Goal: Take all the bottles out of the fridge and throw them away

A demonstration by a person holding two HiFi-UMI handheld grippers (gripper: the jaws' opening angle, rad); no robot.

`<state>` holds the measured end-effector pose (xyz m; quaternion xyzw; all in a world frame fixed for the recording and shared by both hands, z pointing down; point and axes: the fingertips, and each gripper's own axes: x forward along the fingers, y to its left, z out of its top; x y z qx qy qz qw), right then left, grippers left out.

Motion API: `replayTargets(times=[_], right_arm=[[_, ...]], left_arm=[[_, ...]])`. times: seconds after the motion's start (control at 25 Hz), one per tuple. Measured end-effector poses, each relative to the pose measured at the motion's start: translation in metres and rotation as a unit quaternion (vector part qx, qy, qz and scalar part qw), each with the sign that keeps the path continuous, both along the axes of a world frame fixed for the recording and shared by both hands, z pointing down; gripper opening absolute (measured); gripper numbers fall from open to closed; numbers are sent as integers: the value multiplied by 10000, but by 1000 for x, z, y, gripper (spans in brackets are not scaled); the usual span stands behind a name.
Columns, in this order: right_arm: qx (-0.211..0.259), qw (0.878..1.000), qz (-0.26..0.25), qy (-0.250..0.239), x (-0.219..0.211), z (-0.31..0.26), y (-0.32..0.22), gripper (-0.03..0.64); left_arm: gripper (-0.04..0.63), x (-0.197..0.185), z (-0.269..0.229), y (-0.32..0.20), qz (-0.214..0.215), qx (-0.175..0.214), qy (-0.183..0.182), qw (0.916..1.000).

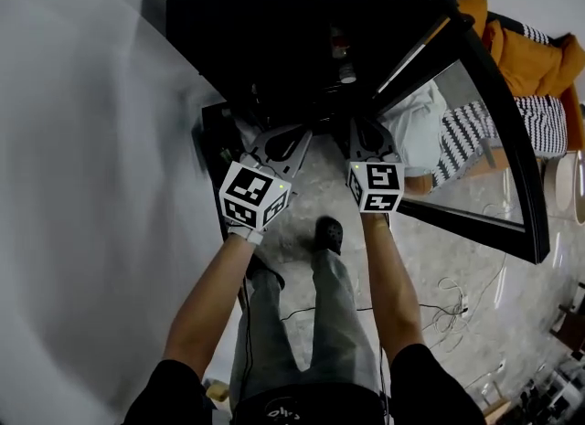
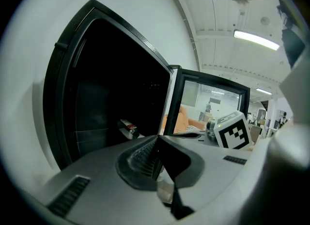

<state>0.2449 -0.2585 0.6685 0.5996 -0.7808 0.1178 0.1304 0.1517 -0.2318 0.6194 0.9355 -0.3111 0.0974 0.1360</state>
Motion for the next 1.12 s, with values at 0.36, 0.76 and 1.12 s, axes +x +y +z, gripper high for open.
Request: replayTargets(times=[0.36, 0.76, 1.12], right_arm=[[438, 9976, 533, 7, 4, 18, -48, 85], [273, 9958, 867, -52, 14, 62, -109, 261], [354, 9950, 934, -12, 15, 84, -138, 261]], left_arm=[[6, -3, 3, -18, 4, 359, -123, 9993], [6, 5, 29, -52, 89, 604, -11, 9981], [6, 6, 47, -73, 158, 707, -50, 9974]])
